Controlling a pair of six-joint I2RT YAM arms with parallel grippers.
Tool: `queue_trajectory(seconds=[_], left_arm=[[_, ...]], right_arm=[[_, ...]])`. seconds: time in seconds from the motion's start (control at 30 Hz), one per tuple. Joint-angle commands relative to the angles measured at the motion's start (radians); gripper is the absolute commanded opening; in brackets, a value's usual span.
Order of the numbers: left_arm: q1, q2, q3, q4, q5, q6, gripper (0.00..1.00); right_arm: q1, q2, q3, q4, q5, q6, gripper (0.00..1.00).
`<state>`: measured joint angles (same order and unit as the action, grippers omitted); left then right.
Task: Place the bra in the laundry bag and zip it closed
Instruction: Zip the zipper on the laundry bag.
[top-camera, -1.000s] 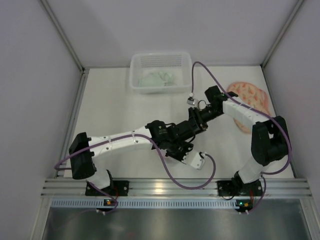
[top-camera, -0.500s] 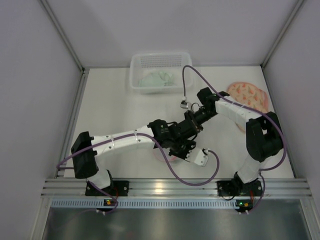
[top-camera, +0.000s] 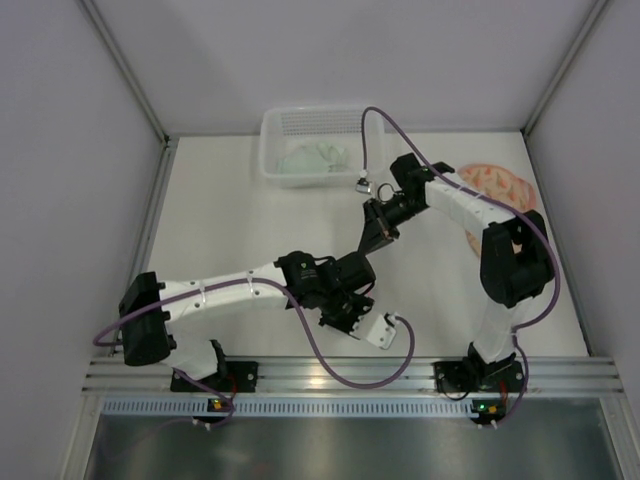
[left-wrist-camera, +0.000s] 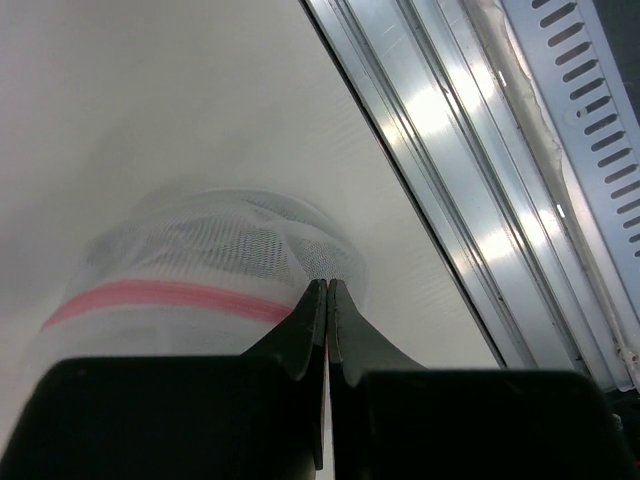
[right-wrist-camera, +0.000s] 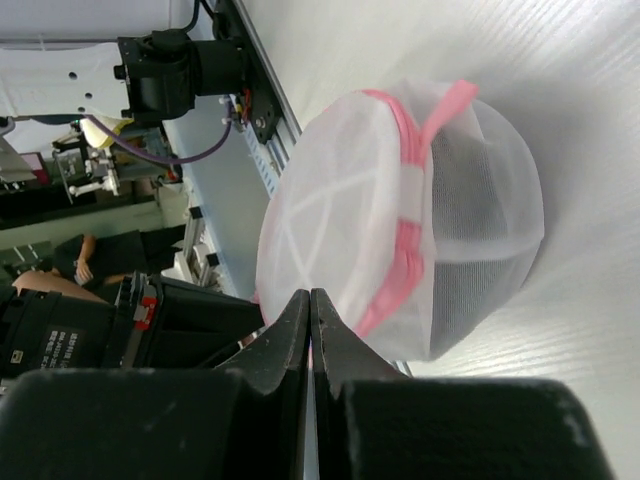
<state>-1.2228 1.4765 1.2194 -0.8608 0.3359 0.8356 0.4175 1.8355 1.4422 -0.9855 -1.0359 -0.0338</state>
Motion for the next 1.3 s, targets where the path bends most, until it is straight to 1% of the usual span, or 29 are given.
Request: queue_trajectory(seconds=[0.0, 0.03, 0.1, 0.13, 0.17, 0.27, 0.33, 0.37, 0.43, 0.47, 0.53, 0.57, 0.63, 0.7, 0.73, 0.77, 0.8, 0.83, 0.9, 1.0, 1.03, 1.13, 1.2, 1.23, 1.27], left_arm=[[-0.006, -0.033, -0.006, 0.016, 0.011, -0.026, 0.00], [-0.004, -0.030, -0.003, 0.017, -0.007, -0.035, 0.00], [-0.004, -0.012, 0.012, 0.019, -0.021, -0.061, 0.00], [-0.003, -0.005, 0.026, 0.019, -0.026, -0.078, 0.00], [-0.003, 0.002, 0.032, 0.017, -0.021, -0.082, 0.00], [-0.001, 0.027, 0.058, 0.019, -0.005, -0.101, 0.00], [-0.001, 0.054, 0.075, 0.020, 0.000, -0.121, 0.00], [-0.001, 0.064, 0.089, 0.022, -0.009, -0.130, 0.00], [-0.001, 0.074, 0.092, 0.060, -0.040, -0.174, 0.00], [0.006, 0.080, 0.104, 0.069, -0.047, -0.185, 0.00], [0.017, 0.090, 0.117, 0.100, -0.077, -0.213, 0.00], [0.031, 0.099, 0.123, 0.105, -0.083, -0.220, 0.00], [0.048, 0.111, 0.150, 0.117, -0.086, -0.242, 0.00], [0.066, 0.128, 0.172, 0.118, -0.081, -0.257, 0.00], [0.072, 0.130, 0.175, 0.118, -0.080, -0.257, 0.00], [0.077, 0.131, 0.177, 0.118, -0.078, -0.256, 0.00], [0.078, 0.134, 0.178, 0.118, -0.078, -0.253, 0.00], [0.078, 0.134, 0.181, 0.118, -0.078, -0.253, 0.00], [0.078, 0.136, 0.181, 0.118, -0.080, -0.254, 0.00], [0.078, 0.134, 0.183, 0.118, -0.090, -0.254, 0.00], [0.080, 0.136, 0.186, 0.118, -0.095, -0.254, 0.00], [0.083, 0.134, 0.189, 0.123, -0.106, -0.256, 0.00], [0.086, 0.134, 0.193, 0.121, -0.104, -0.254, 0.00], [0.086, 0.133, 0.192, 0.120, -0.097, -0.254, 0.00], [0.086, 0.128, 0.186, 0.121, -0.094, -0.251, 0.00]], right_arm=[[-0.006, 0.004, 0.046, -0.001, 0.013, -0.008, 0.01], [-0.006, -0.014, 0.041, -0.004, 0.025, -0.006, 0.21], [-0.006, -0.050, 0.009, -0.015, 0.065, -0.003, 0.45], [-0.008, -0.089, -0.003, -0.021, 0.082, -0.005, 0.53], [-0.011, -0.108, -0.025, -0.025, 0.100, -0.011, 0.68], [-0.040, -0.163, -0.032, -0.051, 0.155, -0.034, 0.70], [-0.077, -0.177, -0.020, -0.058, 0.151, -0.040, 0.72], [-0.130, -0.173, 0.001, -0.076, 0.140, -0.046, 0.72], [-0.184, -0.142, 0.018, -0.110, 0.083, -0.055, 0.71], [-0.219, -0.134, 0.020, -0.158, 0.048, -0.080, 0.70], [-0.230, -0.127, -0.002, -0.191, 0.019, -0.112, 0.67], [-0.226, -0.131, -0.047, -0.185, 0.002, -0.120, 0.67], [-0.217, -0.136, -0.092, -0.171, -0.033, -0.112, 0.67], [-0.180, -0.136, -0.126, -0.160, -0.042, -0.112, 0.70], [-0.165, -0.139, -0.131, -0.156, -0.042, -0.112, 0.75], [-0.128, -0.143, -0.132, -0.151, -0.041, -0.112, 0.85], [-0.108, -0.145, -0.134, -0.133, -0.032, -0.107, 0.89], [-0.092, -0.151, -0.134, -0.119, -0.027, -0.089, 0.98], [-0.051, -0.154, -0.146, -0.091, -0.018, -0.066, 0.98], [-0.008, -0.144, -0.164, -0.070, -0.015, -0.054, 0.89], [0.010, -0.140, -0.184, -0.056, -0.016, -0.048, 0.79], [0.035, -0.128, -0.203, -0.042, -0.026, -0.044, 0.64], [0.056, -0.121, -0.203, -0.042, -0.023, -0.048, 0.58], [0.060, -0.108, -0.198, -0.045, -0.023, -0.051, 0.46], [0.063, -0.104, -0.186, -0.050, -0.021, -0.052, 0.40]])
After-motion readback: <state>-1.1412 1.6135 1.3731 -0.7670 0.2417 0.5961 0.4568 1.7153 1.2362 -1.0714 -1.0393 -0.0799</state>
